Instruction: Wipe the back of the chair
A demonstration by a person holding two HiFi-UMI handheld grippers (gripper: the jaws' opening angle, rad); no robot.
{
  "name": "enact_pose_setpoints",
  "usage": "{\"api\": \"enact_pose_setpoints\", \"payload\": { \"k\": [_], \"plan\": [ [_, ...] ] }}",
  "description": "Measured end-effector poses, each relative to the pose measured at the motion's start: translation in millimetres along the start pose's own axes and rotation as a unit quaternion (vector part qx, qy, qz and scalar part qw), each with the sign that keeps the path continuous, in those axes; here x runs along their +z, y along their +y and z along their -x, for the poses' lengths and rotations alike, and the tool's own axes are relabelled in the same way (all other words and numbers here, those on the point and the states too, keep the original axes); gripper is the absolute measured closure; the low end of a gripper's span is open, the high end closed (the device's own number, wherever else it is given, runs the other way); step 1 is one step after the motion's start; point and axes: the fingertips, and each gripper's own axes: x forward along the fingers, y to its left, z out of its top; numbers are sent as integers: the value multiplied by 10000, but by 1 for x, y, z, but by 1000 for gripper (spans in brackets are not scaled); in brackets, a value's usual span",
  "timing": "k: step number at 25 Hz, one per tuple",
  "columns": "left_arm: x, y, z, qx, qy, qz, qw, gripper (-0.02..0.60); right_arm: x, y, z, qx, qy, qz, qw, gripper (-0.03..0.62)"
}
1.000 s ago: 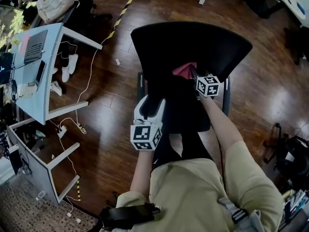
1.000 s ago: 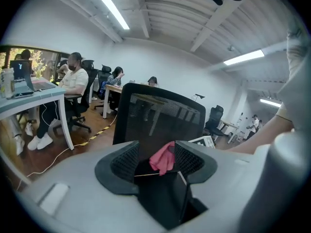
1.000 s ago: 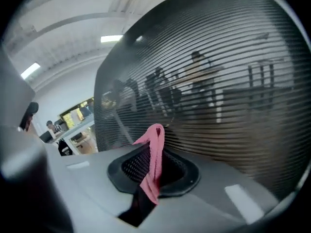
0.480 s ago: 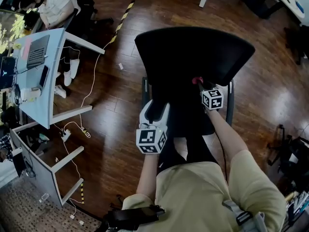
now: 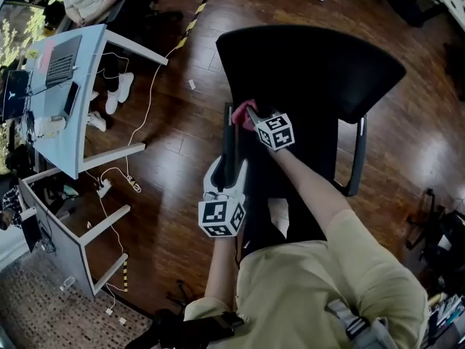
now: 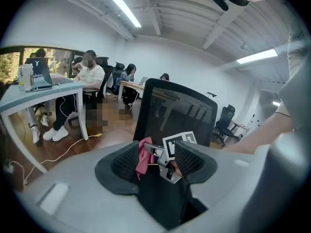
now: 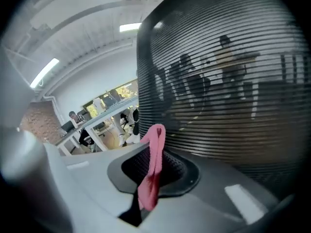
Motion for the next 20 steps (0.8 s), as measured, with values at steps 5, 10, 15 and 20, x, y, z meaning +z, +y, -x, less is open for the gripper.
{"api": "enact_pose_setpoints", "payload": {
  "k": [5,10,15,20],
  "plan": [
    [0,-19,-15,-295,38,11,9996,368,-25,-124,81,-1089,98,-588,9923,568],
    [4,-48,-32,-651,35,-43,9979,368,-47,-219,193,-2099,284,-510,9760,568],
    [7,-57,-37,-751,30,-105,9971,368,-56,-248,243,-2737,236,-574,9598,568],
    [4,-38,-27,-542,27,-23,9985,368,-47,-188,187,-1936,-39,-942,9766,568]
  ]
}}
